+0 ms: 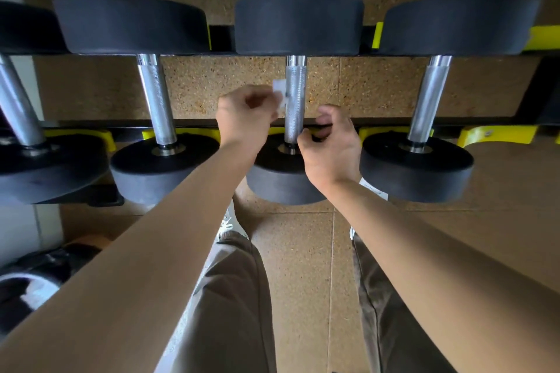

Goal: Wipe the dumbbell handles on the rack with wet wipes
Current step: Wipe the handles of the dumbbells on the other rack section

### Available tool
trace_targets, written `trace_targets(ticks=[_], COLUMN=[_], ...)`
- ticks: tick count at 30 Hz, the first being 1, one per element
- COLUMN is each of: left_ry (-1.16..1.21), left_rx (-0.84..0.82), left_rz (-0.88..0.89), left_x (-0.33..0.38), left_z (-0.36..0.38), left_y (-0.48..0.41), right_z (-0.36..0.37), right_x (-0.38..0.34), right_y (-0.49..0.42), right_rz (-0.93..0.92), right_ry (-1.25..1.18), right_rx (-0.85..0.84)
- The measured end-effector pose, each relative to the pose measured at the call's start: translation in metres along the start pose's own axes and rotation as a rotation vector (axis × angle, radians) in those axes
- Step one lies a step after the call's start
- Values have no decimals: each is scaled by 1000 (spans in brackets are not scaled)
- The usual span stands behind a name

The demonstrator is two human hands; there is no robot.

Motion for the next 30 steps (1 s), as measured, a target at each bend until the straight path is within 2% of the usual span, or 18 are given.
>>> trace_targets(ticks=[2, 5, 10, 13, 16, 18, 21, 23, 26, 30], left_ry=[93, -40, -325, -184, 129, 244, 350, 240, 132, 240], left_rx=[72, 71, -186, -309, -371, -387, -502, -562, -469, -239], left_rz=[-2, 35, 99, -7, -96, -143, -175, -101, -41, -116], left_x=[9, 11, -4, -16, -14, -11, -6, 0, 4, -3], left_z=[-1, 2, 11, 10, 12, 14, 24, 28, 21, -2], left_y=[-2, 1, 13, 20, 28, 34, 41, 42, 33, 13], right_z=[1, 2, 3, 8, 12, 13, 9, 7, 4, -6], right_x=[0, 1, -2, -17, -41, -53, -58, -61, -64, -49], right_y=[-1, -1, 0, 2, 6, 8, 4, -2, -10, -25], right_rz=[-3, -11, -51, -159, -337, -406, -368, -339, -341, -232], right_ry=[5, -13, -17, -4, 15, -15, -67, -93, -100, -130], right_rx=[-10, -11, -45, -127, -197, -229, -257, -284, -299, -259])
Point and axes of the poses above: each hand's wrist, its own y-axis away from the middle knuckle, its own z-axis out of the palm, x = y × z, the point moved 10 cm from there along -y, towards the middle knuckle, and after that the axes turned 11 degrees about -y, right-handed, at the moved point
